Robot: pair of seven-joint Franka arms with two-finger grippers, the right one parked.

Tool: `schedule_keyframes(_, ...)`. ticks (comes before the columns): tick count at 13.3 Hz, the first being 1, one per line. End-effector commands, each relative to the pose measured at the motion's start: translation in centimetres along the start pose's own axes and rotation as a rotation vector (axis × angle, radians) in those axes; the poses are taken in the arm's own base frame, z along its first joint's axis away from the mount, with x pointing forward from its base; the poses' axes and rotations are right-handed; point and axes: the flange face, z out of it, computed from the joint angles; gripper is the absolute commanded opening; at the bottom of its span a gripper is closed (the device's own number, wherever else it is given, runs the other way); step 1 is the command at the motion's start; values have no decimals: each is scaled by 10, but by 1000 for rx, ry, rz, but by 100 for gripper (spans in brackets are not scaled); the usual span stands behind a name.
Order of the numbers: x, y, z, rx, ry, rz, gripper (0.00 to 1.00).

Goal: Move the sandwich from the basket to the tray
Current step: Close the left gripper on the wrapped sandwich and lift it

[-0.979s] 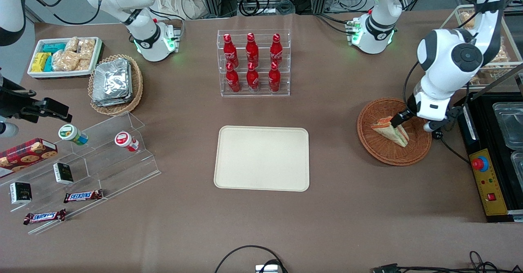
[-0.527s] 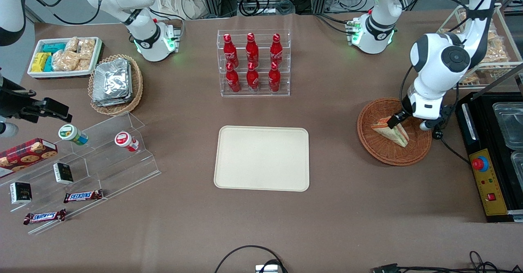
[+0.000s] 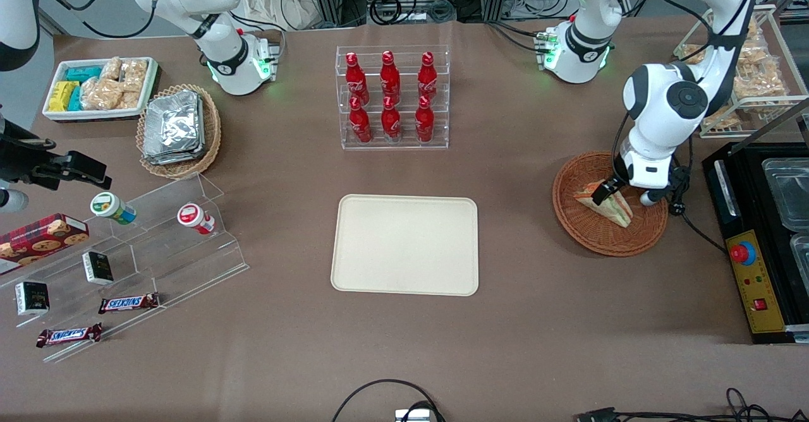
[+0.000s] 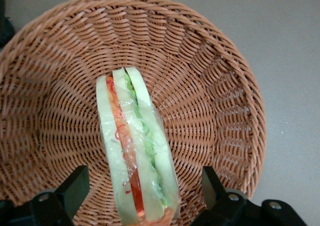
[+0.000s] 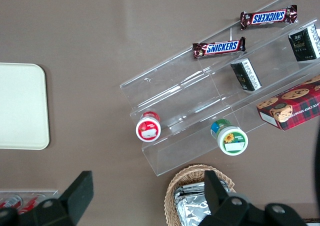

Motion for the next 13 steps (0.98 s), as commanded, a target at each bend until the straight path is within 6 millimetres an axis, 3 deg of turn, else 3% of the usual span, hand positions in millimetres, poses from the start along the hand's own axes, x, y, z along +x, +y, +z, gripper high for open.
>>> schedule_keyframes(1,-5,-5,13,-21,20,-19,98)
schedule_keyframes(6,-6,-7,25,-16,11,-22,76)
schedule_keyframes(9,-6,-7,28,-18,13,-20,37)
schedule_keyframes(10,-6,-6,27,-19,14,-14,28)
schedule_keyframes(13,-3,-4,20,-24,25,4,22)
